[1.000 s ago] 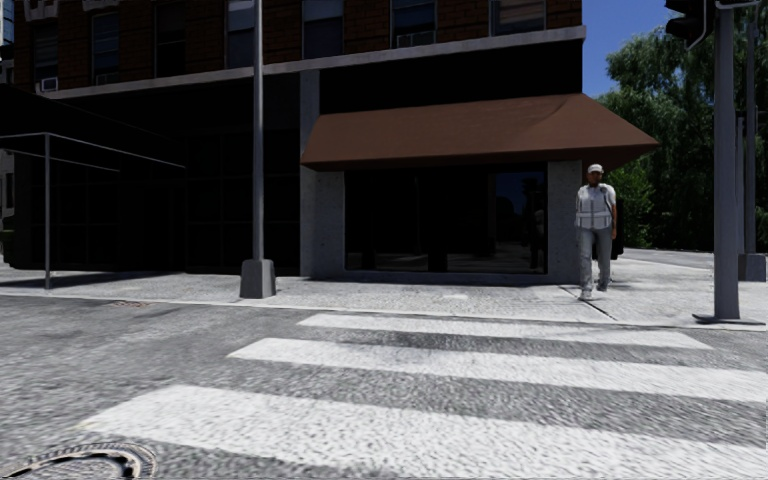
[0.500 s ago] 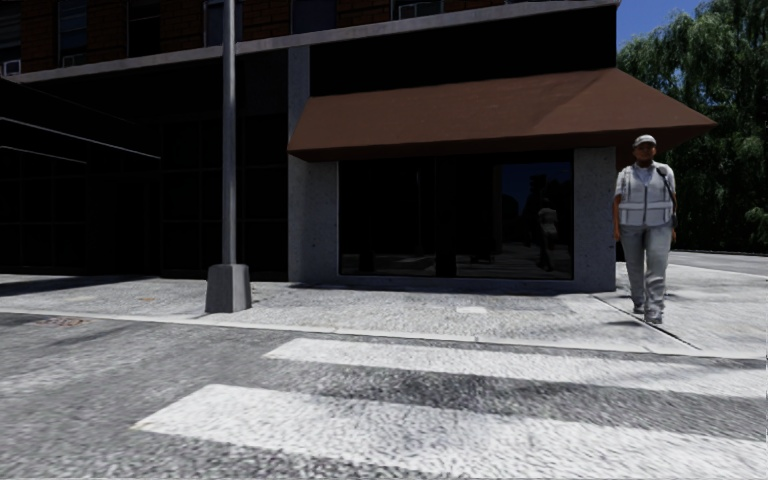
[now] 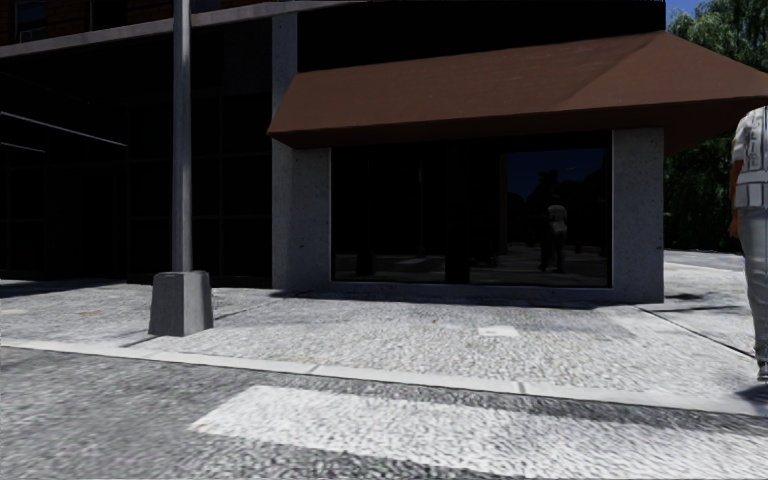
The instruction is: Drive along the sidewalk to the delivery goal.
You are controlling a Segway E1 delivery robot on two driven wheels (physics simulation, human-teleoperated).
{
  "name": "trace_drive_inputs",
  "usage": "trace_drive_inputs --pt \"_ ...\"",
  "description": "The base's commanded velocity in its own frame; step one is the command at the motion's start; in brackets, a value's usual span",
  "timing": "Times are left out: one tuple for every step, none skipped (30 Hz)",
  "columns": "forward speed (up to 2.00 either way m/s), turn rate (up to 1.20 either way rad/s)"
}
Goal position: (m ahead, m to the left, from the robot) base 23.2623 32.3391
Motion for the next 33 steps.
trace_drive_inputs --pt "2.00 0.00" --pt "2.00 0.00" --pt "2.00 0.00" --pt "2.00 0.00" --pt "2.00 0.00" --pt "2.00 0.00" --pt "2.00 0.00" --pt "2.00 0.00" --pt "2.00 0.00" --pt "2.00 0.00" --pt "2.00 0.00" --pt "2.00 0.00" --pt "2.00 0.00" --pt "2.00 0.00" --pt "2.00 0.00" --pt "2.00 0.00" --pt "2.00 0.00" --pt "2.00 0.00" --pt "2.00 0.00" --pt "2.00 0.00" --pt "2.00 0.00" --pt "2.00 0.00" --pt "2.00 0.00" --pt "2.00 0.15" --pt "2.00 0.15" --pt "1.97 0.35" --pt "1.86 0.45" --pt "1.79 0.48" --pt "1.79 0.48" --pt "1.76 0.50" --pt "1.74 0.56" --pt "1.74 0.61" --pt "1.74 0.61"
